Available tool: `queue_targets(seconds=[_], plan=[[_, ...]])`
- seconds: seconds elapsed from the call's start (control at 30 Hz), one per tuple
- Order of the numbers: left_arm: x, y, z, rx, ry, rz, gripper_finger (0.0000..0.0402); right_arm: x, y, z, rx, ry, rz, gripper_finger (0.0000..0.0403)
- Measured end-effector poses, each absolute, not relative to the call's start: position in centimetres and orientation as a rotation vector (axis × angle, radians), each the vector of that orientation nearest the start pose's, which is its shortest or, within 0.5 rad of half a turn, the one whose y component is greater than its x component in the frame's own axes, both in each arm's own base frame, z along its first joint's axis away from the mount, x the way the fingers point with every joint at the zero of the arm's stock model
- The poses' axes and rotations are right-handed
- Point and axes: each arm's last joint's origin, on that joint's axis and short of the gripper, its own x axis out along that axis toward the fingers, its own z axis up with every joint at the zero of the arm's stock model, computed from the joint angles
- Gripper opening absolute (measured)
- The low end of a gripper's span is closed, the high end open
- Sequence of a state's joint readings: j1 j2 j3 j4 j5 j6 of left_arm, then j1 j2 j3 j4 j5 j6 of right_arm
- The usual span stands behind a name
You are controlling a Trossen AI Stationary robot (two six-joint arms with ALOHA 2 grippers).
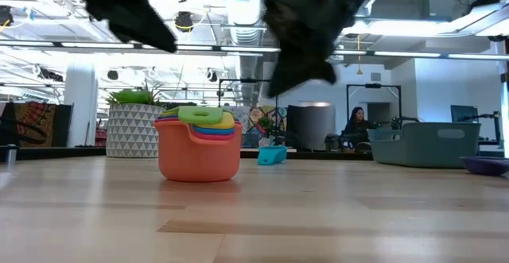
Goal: Nest measuring cups in basket
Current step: Stack the light blue measuring cup into the green measuring cup
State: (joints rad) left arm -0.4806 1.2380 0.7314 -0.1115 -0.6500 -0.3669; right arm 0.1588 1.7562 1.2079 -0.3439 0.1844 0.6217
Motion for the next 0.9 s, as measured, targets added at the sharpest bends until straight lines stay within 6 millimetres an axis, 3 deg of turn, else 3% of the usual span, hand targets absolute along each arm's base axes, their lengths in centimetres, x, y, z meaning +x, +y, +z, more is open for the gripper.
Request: queue_targets(seconds=[0.17,0.37,0.67,0.9], plan=[[24.5,-6.2,23.8,-0.02,0.489,0.281,0.0125,33.9,5.3,22.1,0.326,0.97,-0.384,0.0057],[26.3,-1.4,24.0,-0.053,0.441,0.335,0.0125,30.6,6.8,23.0,0.202,0.984,-0.564,0.0056],[28.5,5.6,23.7,-0.098,0.329,0.407,0.0125,26.2,7.4,17.7,0.505,0.793,-0.524,0.005],[31.5,10.4,22.8,-0.111,0.4,0.474,0.0127,25.5,8.3,16.3,0.655,0.695,-0.516,0.0053]])
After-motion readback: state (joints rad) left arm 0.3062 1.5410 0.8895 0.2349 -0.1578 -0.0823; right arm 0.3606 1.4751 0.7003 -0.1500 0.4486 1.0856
